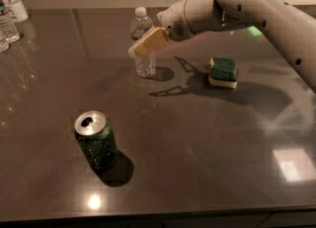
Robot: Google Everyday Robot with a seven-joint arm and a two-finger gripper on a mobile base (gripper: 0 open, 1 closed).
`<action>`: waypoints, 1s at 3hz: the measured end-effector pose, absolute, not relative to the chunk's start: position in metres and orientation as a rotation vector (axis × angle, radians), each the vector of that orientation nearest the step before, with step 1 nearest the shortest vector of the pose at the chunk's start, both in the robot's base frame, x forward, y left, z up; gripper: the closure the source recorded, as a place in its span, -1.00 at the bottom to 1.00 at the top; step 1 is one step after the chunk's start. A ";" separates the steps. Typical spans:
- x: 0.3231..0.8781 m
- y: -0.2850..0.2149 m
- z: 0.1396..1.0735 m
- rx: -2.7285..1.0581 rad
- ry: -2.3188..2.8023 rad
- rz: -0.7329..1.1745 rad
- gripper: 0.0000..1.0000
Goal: Knock water bottle over
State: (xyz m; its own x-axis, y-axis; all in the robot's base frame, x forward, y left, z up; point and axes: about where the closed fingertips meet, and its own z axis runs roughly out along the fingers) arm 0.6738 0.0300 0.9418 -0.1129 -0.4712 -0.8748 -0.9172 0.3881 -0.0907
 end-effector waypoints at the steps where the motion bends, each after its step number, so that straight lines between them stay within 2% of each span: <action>1: 0.676 0.035 0.942 -1.217 1.743 0.632 -0.65; 3: 0.667 0.027 0.949 -1.204 1.760 0.622 0.28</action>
Offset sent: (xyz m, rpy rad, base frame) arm 0.0006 -0.0014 0.0057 0.0366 0.0147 -0.0141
